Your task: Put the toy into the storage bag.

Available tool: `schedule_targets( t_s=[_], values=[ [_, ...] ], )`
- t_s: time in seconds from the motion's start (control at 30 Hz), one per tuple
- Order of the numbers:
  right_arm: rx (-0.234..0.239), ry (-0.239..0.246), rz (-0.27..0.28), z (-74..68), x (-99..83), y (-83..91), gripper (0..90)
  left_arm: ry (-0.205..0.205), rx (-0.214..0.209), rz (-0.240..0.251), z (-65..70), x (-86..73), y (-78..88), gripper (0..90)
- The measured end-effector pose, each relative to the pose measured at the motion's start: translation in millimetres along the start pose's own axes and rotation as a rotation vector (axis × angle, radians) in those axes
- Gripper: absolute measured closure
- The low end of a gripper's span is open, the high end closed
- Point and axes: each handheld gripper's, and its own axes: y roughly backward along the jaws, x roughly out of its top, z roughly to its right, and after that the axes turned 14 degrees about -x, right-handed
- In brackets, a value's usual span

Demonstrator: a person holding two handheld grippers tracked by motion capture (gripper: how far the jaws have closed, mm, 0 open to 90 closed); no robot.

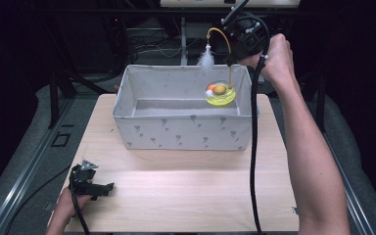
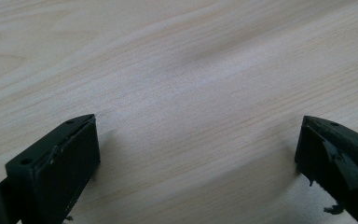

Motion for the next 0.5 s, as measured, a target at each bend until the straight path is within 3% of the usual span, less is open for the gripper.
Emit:
schedule_targets(
  t_s=[0.5],
  values=[
    [-0.055,-0.059,-0.005,12.7,4.6,-31.6,88.1,0.0,0.005,0.008,0.2,-0.5,-0.6,0.0]
  ],
)
